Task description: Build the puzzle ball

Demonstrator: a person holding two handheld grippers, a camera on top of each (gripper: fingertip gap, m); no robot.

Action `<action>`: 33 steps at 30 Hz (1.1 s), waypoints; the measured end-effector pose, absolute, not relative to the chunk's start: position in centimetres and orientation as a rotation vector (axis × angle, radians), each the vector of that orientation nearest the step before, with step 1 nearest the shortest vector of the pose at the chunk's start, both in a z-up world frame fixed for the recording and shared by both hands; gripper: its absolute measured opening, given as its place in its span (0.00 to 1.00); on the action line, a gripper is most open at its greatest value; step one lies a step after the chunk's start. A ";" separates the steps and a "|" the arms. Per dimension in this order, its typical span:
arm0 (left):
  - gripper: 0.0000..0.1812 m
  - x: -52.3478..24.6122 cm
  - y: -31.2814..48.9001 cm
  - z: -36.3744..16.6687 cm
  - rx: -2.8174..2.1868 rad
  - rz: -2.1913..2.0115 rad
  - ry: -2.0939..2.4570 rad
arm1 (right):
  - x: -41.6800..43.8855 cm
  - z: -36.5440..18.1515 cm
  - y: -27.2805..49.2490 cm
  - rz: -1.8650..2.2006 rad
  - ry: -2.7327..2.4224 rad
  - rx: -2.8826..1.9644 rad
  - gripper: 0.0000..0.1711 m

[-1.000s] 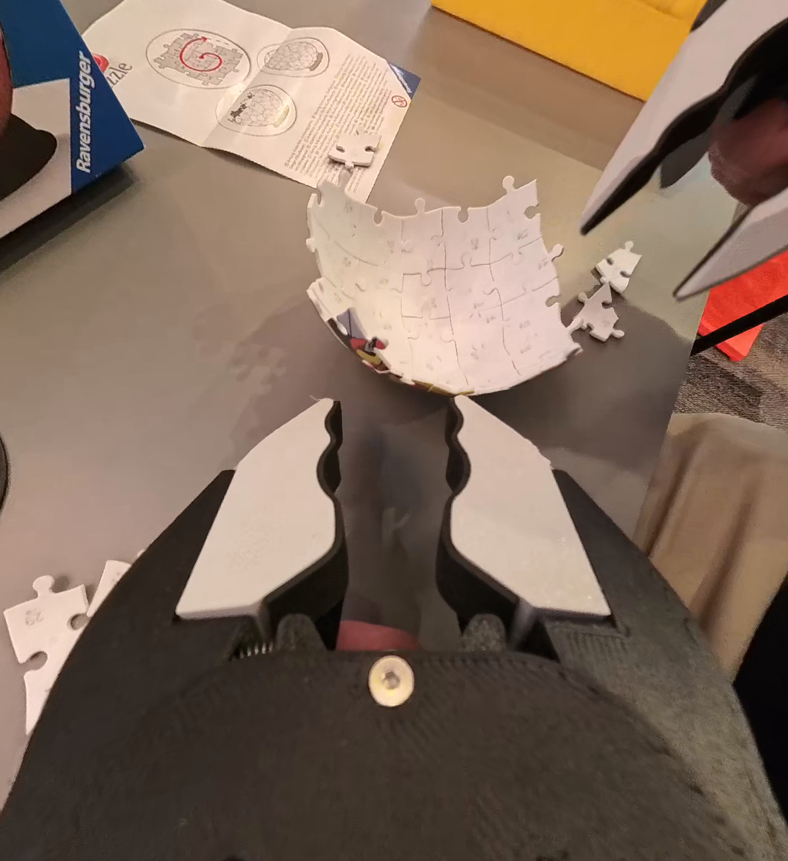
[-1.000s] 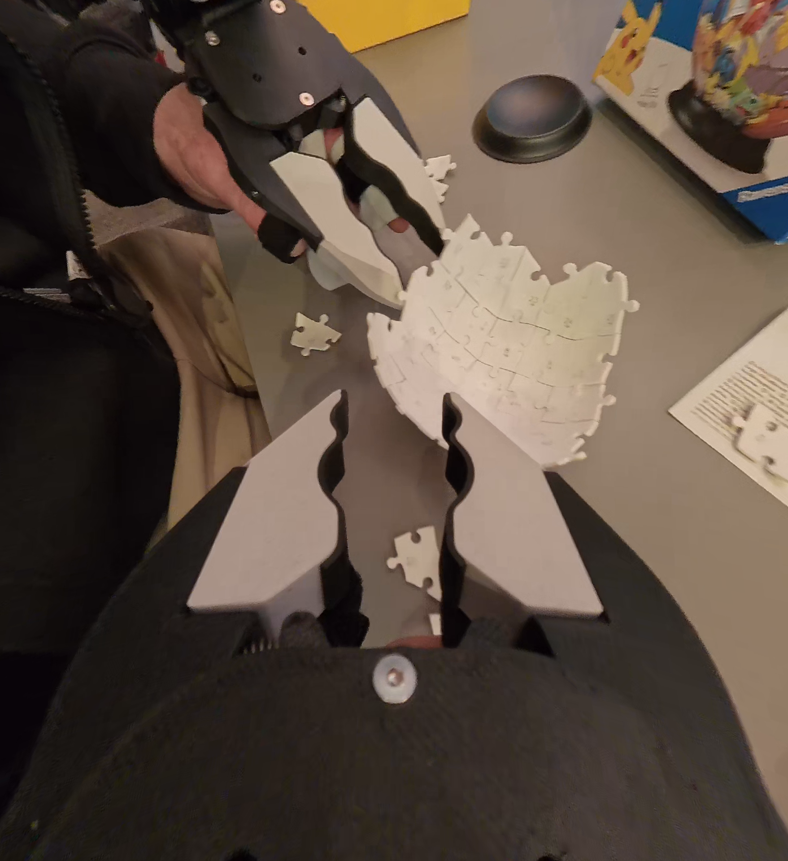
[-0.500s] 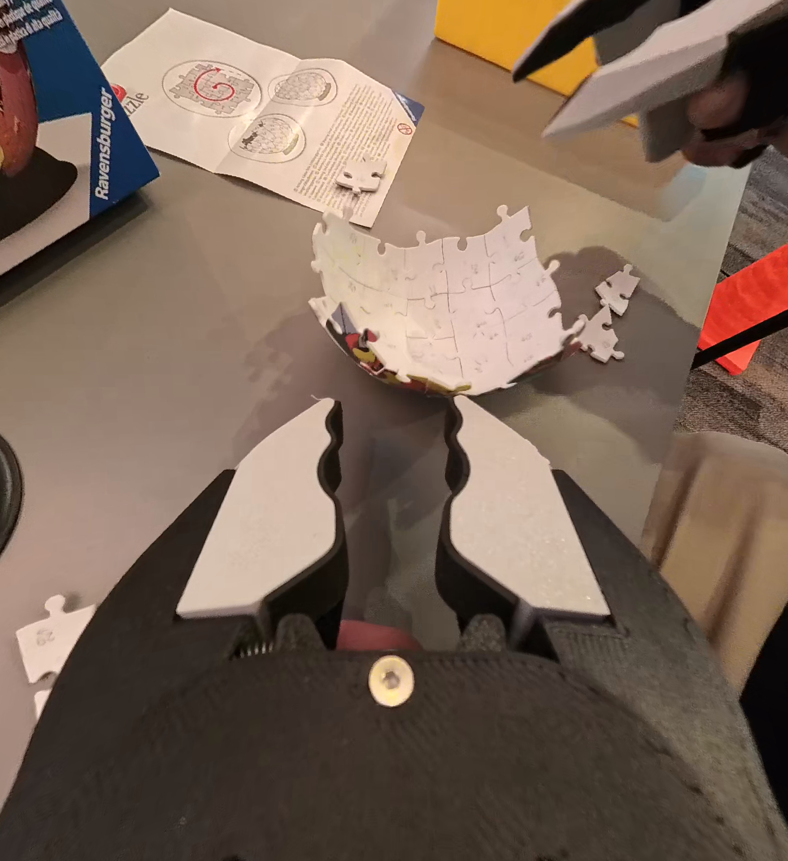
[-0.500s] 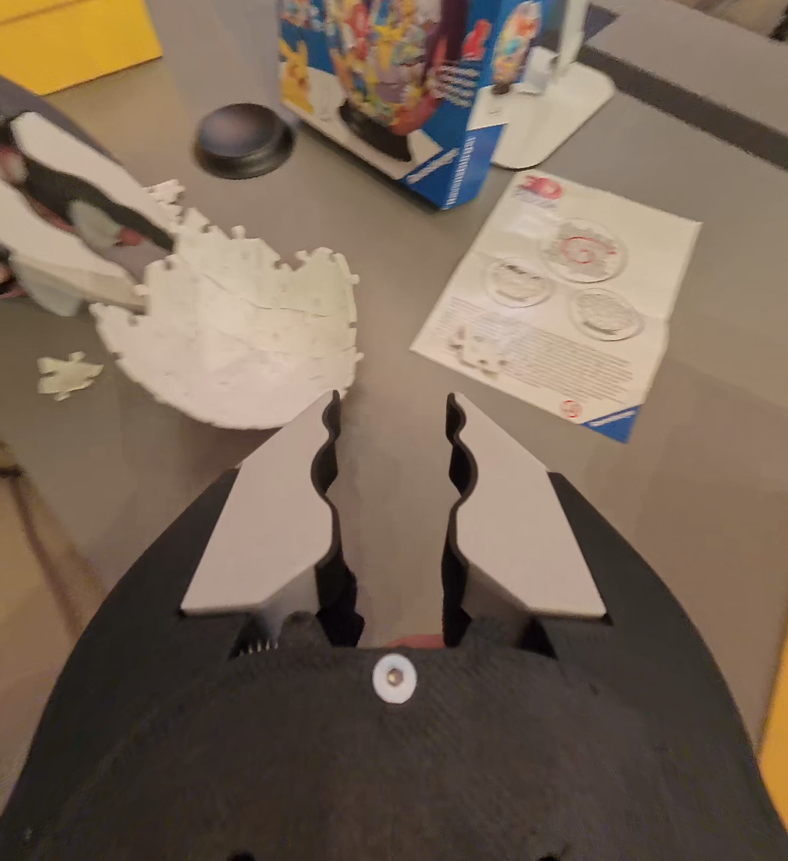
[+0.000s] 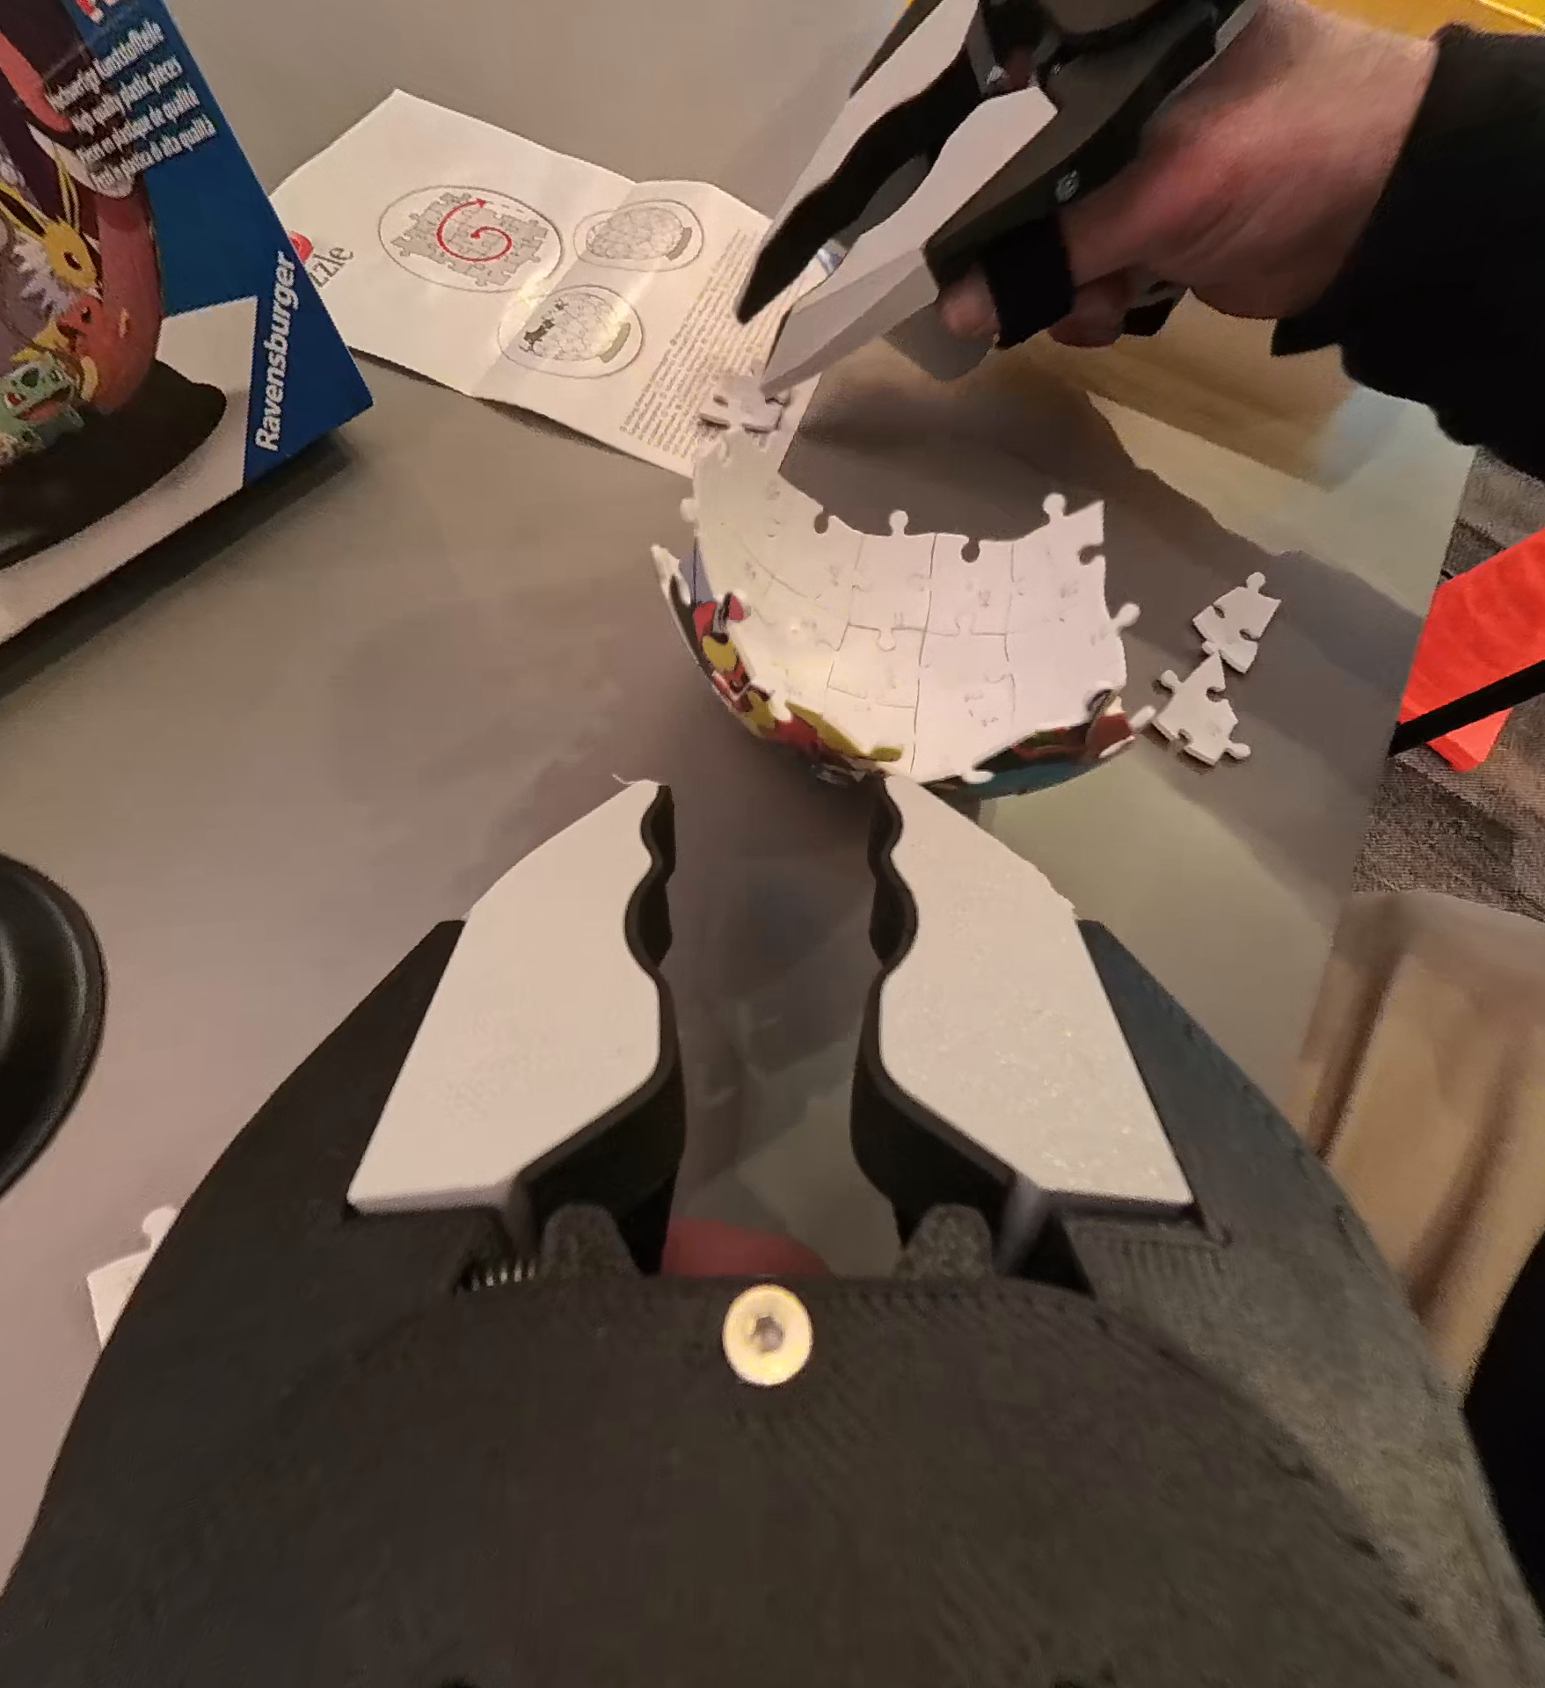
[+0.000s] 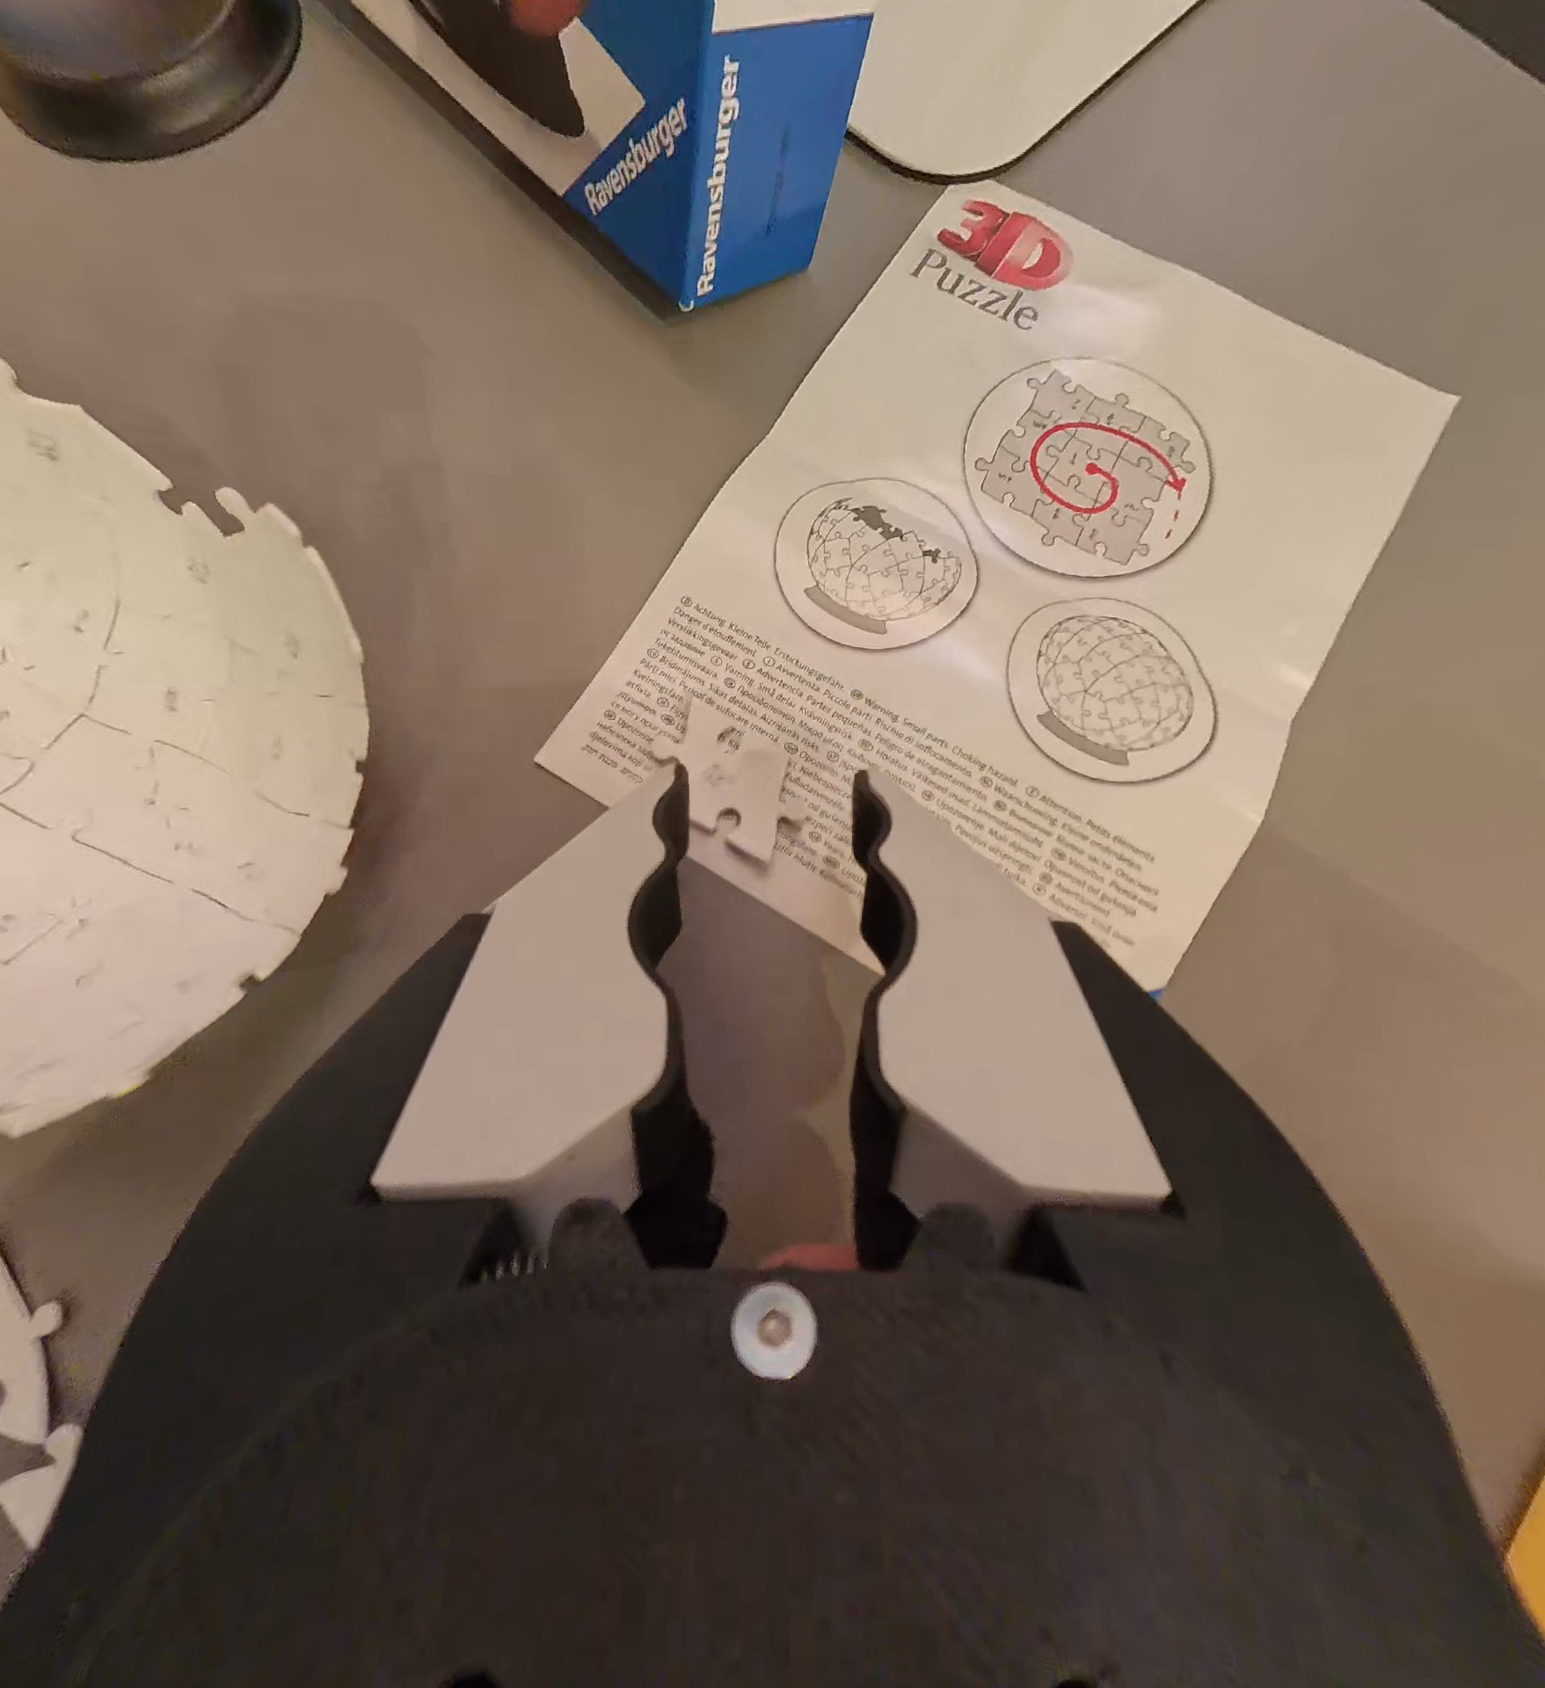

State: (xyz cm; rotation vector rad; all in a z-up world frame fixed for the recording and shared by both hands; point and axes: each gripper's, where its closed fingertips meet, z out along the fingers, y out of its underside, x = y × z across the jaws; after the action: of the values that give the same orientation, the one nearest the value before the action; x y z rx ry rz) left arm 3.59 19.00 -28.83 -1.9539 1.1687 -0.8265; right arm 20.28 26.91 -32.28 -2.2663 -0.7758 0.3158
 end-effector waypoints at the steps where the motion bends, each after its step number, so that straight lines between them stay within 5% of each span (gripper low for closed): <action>1: 0.22 3.7 19.1 -28.8 -1.954 -0.828 1.168 | 20.2 -32.6 27.0 0.310 -0.796 -2.276 0.19; 10: 0.21 4.4 20.2 -28.3 -1.955 -0.834 1.134 | 19.7 -33.2 26.0 0.387 -0.833 -2.273 0.01; 26: 0.20 4.2 23.0 -23.8 -1.835 -0.606 1.151 | 18.4 -33.1 20.6 0.481 -1.061 -2.279 0.00; 33: 0.20 9.2 14.2 -22.8 -1.755 -0.584 1.443 | 18.3 -31.7 20.6 0.456 -1.021 -2.232 0.06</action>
State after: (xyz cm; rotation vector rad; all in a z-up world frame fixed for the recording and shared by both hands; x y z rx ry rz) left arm 9.20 14.21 -22.81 -1.7554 1.4425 -0.5842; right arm 18.28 20.62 -31.69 -2.2316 -1.0210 0.4558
